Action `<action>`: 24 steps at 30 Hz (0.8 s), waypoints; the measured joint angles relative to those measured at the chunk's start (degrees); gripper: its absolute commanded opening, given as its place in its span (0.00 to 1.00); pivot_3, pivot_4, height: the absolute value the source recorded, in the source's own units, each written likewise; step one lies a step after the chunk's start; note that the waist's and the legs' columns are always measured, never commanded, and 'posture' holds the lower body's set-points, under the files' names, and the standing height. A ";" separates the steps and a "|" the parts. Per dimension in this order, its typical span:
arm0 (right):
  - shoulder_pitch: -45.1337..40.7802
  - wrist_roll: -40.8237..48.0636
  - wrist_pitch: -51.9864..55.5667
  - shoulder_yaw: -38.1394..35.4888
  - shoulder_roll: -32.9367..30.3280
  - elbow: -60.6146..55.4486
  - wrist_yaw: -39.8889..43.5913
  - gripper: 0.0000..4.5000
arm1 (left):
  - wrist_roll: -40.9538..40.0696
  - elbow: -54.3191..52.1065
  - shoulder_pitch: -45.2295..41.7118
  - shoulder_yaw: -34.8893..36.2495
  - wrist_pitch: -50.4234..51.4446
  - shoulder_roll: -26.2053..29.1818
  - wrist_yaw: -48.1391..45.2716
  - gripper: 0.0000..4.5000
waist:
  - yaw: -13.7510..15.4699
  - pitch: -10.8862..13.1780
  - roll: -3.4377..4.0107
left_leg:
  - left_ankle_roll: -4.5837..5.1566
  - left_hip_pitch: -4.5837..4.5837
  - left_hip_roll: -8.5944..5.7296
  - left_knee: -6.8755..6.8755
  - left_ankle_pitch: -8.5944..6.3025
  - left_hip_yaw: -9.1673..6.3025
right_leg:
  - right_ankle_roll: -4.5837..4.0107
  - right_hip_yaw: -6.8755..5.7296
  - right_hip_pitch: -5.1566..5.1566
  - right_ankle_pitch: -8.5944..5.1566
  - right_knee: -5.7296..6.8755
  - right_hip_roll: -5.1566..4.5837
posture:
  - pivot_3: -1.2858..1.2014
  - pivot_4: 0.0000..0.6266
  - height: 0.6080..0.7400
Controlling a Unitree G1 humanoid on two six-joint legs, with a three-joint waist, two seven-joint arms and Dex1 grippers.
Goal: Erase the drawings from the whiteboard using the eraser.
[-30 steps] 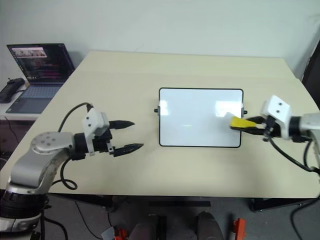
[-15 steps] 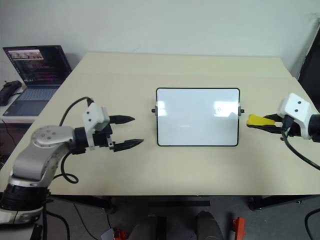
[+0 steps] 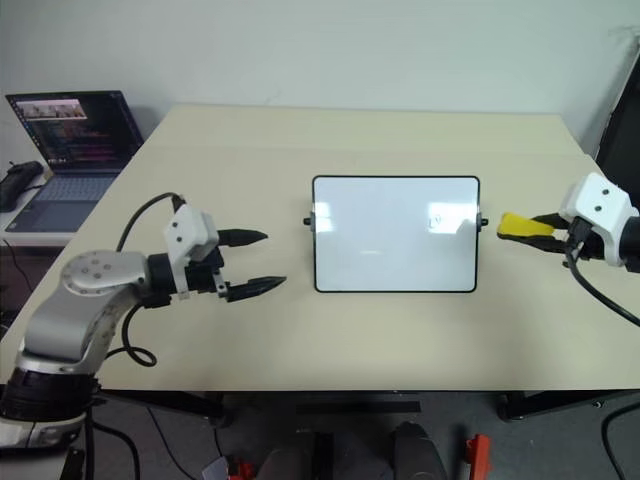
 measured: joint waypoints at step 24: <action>-1.53 -0.04 1.30 1.52 3.34 -0.72 -1.03 0.22 | -0.03 0.01 -0.12 0.00 0.00 -0.20 0.04 1.00 | 0.24 0.00 0.00 | 0.00 0.00 0.00 0.01 0.00 0.01 | -0.01 0.00 0.00 0.00 0.03 0.00 | 0.52 0.24 1.00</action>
